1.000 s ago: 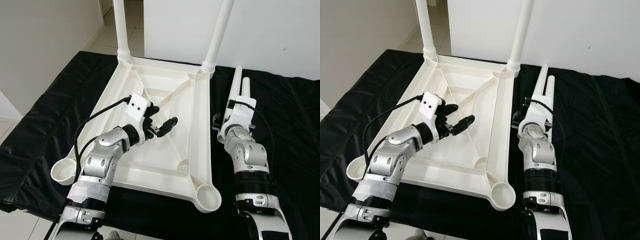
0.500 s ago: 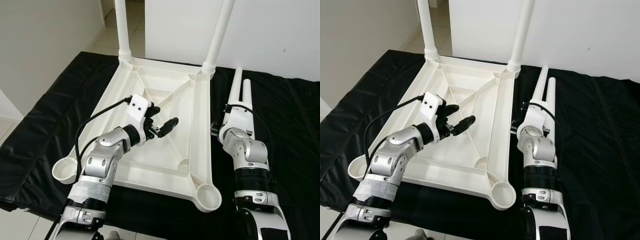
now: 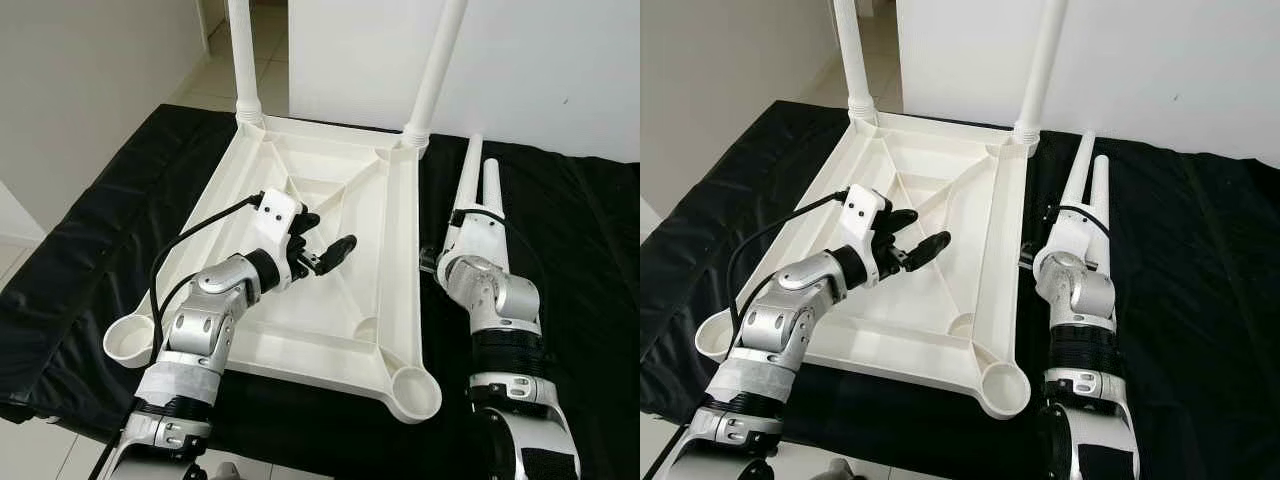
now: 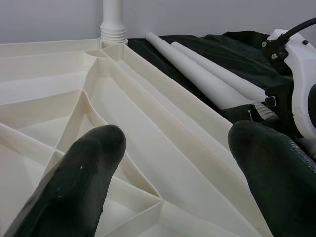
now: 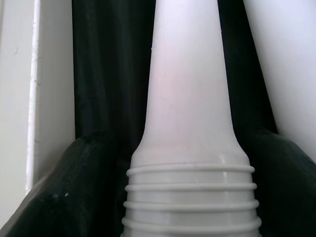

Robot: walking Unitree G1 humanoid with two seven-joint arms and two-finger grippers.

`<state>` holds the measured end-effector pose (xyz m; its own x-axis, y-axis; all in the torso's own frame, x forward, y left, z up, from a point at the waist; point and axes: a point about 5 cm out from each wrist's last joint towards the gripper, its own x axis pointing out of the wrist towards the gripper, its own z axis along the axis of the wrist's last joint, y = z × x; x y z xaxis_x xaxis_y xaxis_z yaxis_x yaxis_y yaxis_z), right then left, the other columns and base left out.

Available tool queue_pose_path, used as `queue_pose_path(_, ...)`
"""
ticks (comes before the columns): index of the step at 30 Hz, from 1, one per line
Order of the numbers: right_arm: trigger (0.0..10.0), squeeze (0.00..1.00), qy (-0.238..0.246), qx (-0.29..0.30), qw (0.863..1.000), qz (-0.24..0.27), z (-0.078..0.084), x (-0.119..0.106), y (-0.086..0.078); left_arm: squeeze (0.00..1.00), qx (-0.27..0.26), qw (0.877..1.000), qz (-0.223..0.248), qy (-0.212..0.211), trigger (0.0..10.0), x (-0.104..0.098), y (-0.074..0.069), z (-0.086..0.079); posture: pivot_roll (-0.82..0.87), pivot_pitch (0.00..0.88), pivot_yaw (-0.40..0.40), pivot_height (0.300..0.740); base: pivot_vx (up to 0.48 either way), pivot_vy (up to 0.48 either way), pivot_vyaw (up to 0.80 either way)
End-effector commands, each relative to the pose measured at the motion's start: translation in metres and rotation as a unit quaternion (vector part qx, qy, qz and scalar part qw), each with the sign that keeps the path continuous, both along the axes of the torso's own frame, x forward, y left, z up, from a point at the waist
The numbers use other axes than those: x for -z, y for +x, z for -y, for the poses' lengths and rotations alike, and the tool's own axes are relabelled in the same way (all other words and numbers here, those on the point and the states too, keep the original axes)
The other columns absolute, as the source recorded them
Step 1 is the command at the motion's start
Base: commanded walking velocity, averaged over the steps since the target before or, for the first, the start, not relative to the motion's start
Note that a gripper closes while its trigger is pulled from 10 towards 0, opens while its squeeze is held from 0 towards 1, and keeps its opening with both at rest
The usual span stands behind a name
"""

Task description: Building children table

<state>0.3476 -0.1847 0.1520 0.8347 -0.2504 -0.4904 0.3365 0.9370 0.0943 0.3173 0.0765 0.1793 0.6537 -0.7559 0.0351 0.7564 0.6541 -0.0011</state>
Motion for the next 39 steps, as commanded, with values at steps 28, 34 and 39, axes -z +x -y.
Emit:
queue_pose_path(28, 10.0, 0.0, 0.006, -0.007, 0.987, 0.163, -0.007, -0.029, 0.003, 0.0, -0.048, 0.999, 0.001, 0.006, 10.0, -0.002, 0.004, -0.008, -0.02, 0.054, -0.018, 0.74, 0.0, 0.0, 0.0)
queue_pose_path(34, 10.0, 0.0, 0.003, -0.003, 0.979, 0.204, -0.004, -0.036, 0.002, 0.0, -0.049, 0.999, 0.003, 0.004, 10.0, -0.003, 0.004, -0.009, -0.03, 0.055, -0.019, 0.74, 0.0, 0.0, 0.0)
queue_pose_path(39, 10.0, 0.0, 0.006, -0.006, 0.976, 0.216, 0.0, -0.032, -0.001, 0.0, -0.05, 0.999, 0.007, 0.006, 10.0, -0.003, 0.004, -0.01, -0.03, 0.056, -0.022, 0.74, 0.0, 0.0, 0.0)
